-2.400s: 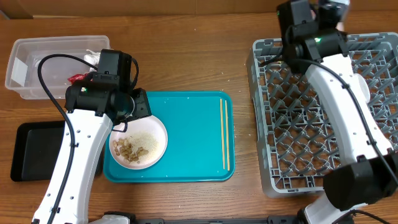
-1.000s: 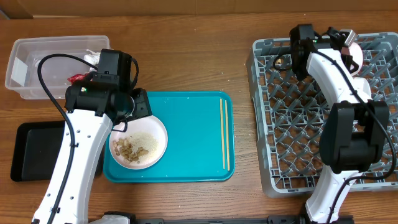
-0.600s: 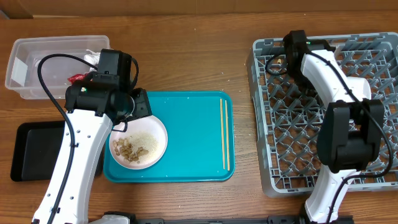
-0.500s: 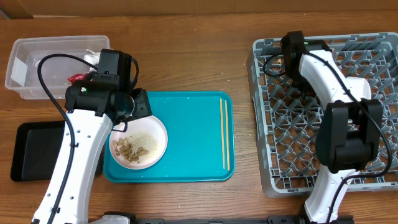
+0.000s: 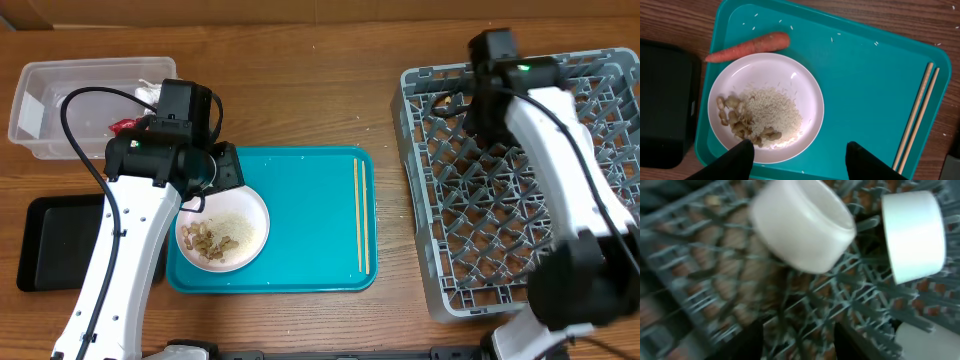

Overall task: Sort waste into correct bins and load items into the dishwasher
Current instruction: 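Carry the pink bowl into the rack and release it, then move the right gripper to the wooden chopsticks and grasp them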

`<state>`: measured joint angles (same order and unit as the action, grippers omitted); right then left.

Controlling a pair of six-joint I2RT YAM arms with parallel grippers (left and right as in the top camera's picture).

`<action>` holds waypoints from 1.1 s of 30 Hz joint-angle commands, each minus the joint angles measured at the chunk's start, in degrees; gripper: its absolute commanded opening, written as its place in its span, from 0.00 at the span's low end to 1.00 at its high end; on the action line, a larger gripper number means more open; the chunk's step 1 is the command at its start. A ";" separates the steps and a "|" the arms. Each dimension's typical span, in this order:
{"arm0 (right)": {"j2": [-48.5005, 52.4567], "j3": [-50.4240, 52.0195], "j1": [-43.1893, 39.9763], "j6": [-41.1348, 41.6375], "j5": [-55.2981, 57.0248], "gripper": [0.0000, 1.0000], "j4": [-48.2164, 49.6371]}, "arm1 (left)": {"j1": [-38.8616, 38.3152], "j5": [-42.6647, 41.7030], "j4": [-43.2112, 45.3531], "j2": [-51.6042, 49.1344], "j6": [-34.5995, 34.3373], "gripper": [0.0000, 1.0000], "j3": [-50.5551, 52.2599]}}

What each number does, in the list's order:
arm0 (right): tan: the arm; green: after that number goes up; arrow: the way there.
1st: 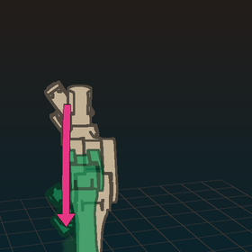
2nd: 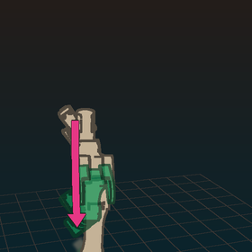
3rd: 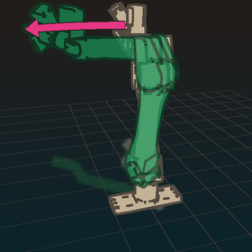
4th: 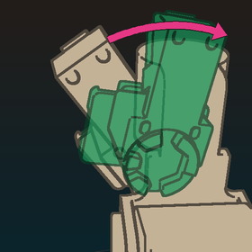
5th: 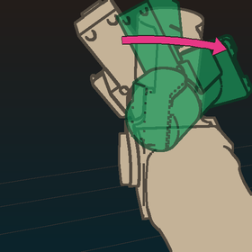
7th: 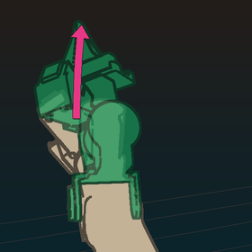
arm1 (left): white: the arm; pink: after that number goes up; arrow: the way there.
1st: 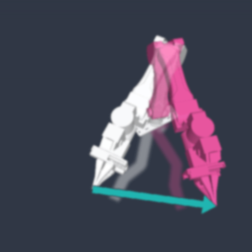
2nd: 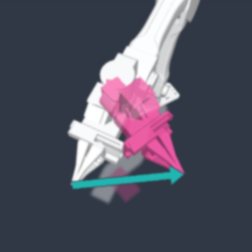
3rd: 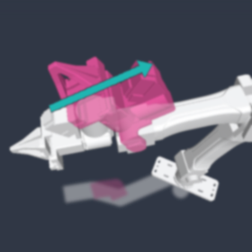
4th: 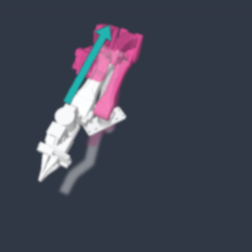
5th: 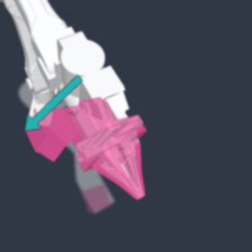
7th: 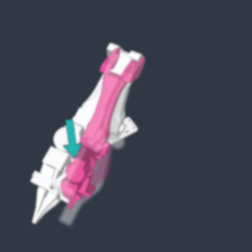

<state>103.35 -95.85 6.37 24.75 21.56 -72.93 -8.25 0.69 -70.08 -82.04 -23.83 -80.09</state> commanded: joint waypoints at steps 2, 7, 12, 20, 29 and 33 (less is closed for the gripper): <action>-4.94 -1.68 0.57 -7.67 -21.18 0.49 -1.92 | -0.02 -0.11 -0.11 -0.35 0.68 0.61 -0.63; -4.83 0.48 3.13 -11.54 -32.98 0.49 -3.98 | -0.02 -0.09 -0.20 -0.35 0.68 0.61 -0.63; -4.83 5.97 11.26 -11.02 -34.34 0.49 -2.49 | -0.02 -0.09 -0.17 -0.35 0.68 0.62 -0.63; -4.22 15.28 22.97 -4.52 -34.10 0.53 7.76 | -0.02 -0.11 -0.20 -0.35 0.68 0.63 -0.63; 0.96 19.93 28.94 -1.97 -29.68 0.52 15.34 | -0.02 -0.11 -0.15 -0.35 0.66 0.65 -0.63; 4.81 19.93 29.24 -1.99 -29.31 0.52 16.02 | -0.02 -0.09 -0.15 -0.35 0.66 0.65 -0.63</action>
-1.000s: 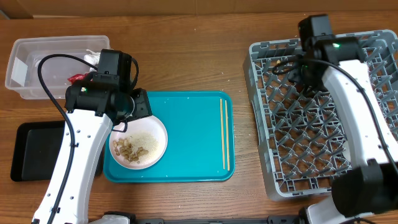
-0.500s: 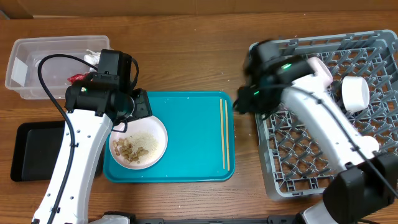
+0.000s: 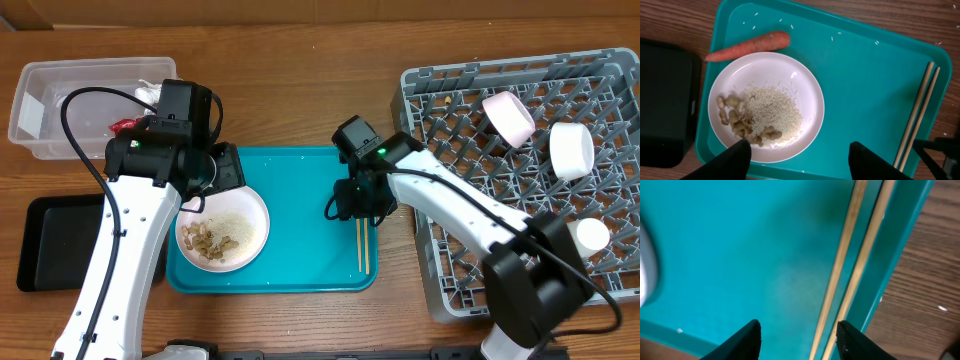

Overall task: Sort waste into correct bins and load items into the dishwasher
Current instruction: 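Move the right gripper to the wooden chopsticks and grasp them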

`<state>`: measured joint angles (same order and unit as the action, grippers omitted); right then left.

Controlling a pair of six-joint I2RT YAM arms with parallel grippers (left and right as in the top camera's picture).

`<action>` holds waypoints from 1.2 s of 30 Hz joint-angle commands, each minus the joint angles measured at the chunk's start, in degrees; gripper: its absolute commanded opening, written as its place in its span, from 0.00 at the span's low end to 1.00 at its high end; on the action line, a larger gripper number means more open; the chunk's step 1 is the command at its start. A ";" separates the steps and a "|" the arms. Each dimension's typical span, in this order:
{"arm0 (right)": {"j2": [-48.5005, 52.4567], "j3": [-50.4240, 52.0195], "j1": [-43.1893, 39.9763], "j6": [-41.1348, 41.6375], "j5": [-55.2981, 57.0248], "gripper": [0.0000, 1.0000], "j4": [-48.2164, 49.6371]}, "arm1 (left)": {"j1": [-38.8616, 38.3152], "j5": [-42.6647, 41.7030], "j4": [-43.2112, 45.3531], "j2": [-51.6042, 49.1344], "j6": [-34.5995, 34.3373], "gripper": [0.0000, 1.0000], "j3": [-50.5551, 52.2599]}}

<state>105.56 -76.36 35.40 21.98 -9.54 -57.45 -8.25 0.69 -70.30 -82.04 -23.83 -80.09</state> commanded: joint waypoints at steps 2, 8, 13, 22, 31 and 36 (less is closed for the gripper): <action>4.13 0.44 0.22 0.79 1.81 0.52 0.79 | -0.02 -0.11 0.07 -0.35 0.66 0.65 -0.63; 8.39 0.44 0.24 0.66 0.92 0.51 1.07 | -0.02 -0.09 0.04 -0.35 0.66 0.65 -0.63; 9.29 0.44 0.22 0.59 0.44 0.50 1.11 | -0.02 -0.11 0.13 -0.35 0.63 0.65 -0.63; 9.33 0.44 0.35 0.83 -0.70 0.47 0.66 | -0.02 -0.13 0.07 -0.35 0.63 0.64 -0.63; 9.40 0.55 0.35 0.85 -1.49 0.47 1.31 | -0.02 -0.26 -0.22 -0.35 0.66 0.65 -0.63; 9.66 0.66 0.35 2.16 -1.51 0.47 1.62 | -0.02 -0.24 -0.37 -0.35 0.66 0.65 -0.63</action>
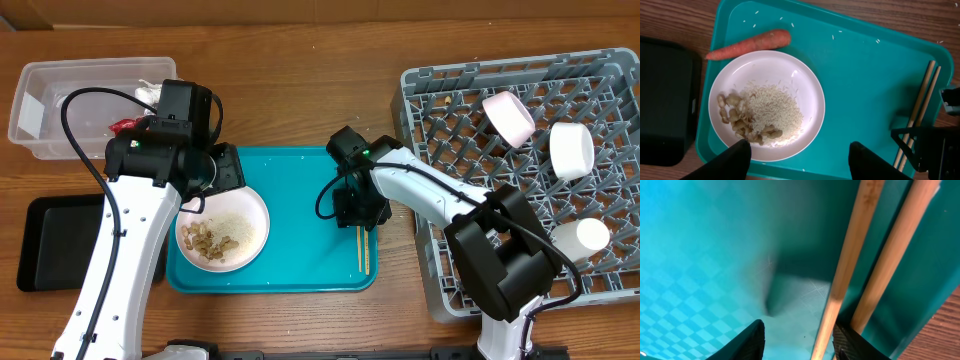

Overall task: Sort waste into correct bins and load items into the dishwasher
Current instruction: 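Move the right gripper to the wooden chopsticks and grasp them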

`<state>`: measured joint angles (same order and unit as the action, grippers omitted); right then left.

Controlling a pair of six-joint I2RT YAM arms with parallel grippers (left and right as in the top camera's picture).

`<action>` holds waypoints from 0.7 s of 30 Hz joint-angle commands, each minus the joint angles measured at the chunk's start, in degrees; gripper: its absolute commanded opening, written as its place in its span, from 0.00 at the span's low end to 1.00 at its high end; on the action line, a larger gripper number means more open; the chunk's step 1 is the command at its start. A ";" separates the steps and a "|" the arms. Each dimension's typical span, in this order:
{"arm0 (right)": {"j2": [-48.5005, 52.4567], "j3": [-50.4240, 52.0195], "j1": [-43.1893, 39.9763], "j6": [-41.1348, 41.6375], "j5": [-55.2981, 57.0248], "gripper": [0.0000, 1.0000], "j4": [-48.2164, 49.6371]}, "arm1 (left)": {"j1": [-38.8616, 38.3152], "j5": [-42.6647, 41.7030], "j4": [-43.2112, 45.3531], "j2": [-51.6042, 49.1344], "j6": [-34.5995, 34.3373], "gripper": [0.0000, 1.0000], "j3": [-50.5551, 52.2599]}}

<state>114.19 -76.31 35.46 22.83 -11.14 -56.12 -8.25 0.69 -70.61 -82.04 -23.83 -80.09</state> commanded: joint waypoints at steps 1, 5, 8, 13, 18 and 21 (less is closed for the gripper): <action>1.44 0.61 0.28 1.29 0.09 0.47 -0.17 | -0.02 -0.26 -0.13 -0.35 0.68 0.65 -0.63; 3.08 0.61 0.28 1.27 0.11 0.37 -2.14 | -0.02 -0.26 -0.59 -0.35 0.66 0.65 -0.63; 4.37 0.61 0.26 1.27 0.13 0.28 -2.78 | -0.02 -0.26 -0.68 -0.35 0.66 0.65 -0.63; 4.57 0.61 0.26 1.27 0.11 0.18 -2.71 | -0.02 -0.26 -0.76 -0.35 0.66 0.65 -0.63; 4.57 0.61 0.26 1.22 0.11 0.10 -2.84 | -0.02 -0.28 -0.72 -0.35 0.66 0.65 -0.63; 4.55 0.48 0.26 1.22 0.11 0.06 -2.93 | -0.02 -0.28 -0.74 -0.35 0.66 0.65 -0.63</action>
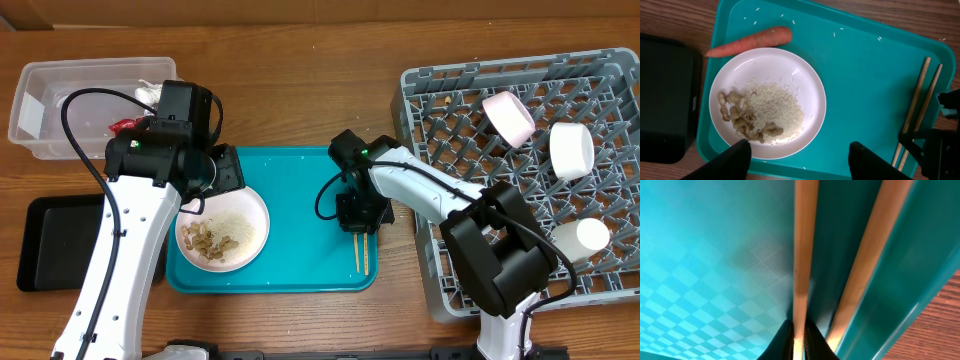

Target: Sort waste into correct bins and load items into the dishwasher

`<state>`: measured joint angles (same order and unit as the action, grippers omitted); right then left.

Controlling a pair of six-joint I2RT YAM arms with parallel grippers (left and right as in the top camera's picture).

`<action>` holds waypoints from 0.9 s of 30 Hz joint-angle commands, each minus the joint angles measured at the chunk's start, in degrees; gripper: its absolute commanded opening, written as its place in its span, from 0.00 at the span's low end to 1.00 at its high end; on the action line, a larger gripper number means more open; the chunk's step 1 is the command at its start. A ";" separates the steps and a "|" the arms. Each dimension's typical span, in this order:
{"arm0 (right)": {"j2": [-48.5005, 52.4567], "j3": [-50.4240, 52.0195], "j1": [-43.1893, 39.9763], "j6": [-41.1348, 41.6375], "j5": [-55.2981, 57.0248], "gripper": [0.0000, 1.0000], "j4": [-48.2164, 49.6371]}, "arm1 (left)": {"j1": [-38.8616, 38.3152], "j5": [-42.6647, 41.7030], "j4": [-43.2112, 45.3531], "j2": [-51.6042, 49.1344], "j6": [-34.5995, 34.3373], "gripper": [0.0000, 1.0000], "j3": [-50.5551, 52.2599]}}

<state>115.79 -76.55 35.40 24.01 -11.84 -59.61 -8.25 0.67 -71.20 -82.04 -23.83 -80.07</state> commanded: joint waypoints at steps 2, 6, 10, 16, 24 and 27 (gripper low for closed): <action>2.84 0.24 0.33 -0.02 0.83 0.04 0.22 | -0.02 -0.26 -0.15 -0.35 0.66 0.65 -0.66; 0.74 -2.82 0.11 -0.17 3.54 0.04 -2.10 | -0.02 -0.26 -0.17 -0.35 0.66 0.65 -0.66; -5.07 -6.05 -0.94 -0.20 7.82 0.04 -4.61 | -0.02 -0.26 -0.17 -0.35 0.66 0.65 -0.66; -16.94 -7.17 -5.92 -2.16 13.70 0.04 -8.59 | -0.02 -0.17 -0.13 -0.35 0.68 0.66 -0.66; -21.92 -6.25 -16.68 -12.52 17.31 0.04 -18.69 | -0.02 -0.22 -0.13 -0.35 0.66 0.66 -0.66; -21.92 -3.76 -18.73 -13.77 17.33 0.04 -19.58 | -0.02 -0.22 -0.17 -0.35 0.68 0.65 -0.66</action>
<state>93.56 -82.50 18.11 14.55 4.34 -78.74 -8.25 0.67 -71.20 -82.04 -23.83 -80.09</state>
